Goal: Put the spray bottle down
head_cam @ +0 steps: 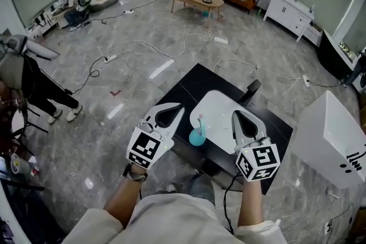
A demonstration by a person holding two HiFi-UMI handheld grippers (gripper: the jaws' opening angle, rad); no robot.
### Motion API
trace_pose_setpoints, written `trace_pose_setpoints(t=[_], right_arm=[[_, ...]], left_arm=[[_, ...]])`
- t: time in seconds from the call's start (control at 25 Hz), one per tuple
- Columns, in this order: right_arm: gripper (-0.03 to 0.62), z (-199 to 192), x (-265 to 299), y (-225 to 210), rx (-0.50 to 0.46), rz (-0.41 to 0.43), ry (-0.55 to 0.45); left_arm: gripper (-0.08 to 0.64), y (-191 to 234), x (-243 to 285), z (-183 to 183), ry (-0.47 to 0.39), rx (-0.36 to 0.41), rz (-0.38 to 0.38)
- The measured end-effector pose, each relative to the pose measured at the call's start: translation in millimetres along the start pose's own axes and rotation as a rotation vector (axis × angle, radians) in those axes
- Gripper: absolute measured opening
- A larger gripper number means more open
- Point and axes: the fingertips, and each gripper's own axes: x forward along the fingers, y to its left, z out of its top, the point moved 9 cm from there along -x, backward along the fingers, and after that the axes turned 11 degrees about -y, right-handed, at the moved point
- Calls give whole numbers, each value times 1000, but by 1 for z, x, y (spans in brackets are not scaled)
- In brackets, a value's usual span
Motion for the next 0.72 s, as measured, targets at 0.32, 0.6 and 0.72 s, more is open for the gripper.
trace_pose_setpoints(t=[0.32,0.6,0.72], right_arm=[[5,13,1,9,-37,30,-15],[5,10,-5,11,-35,21,-23],[5,10,-7,13,-34,16,-22]], left_arm=[[6,1,-6,15,-17,29,12],[6,-2,-9,10,-21,21,12],[6,-1,-12,10,-21,19,11]])
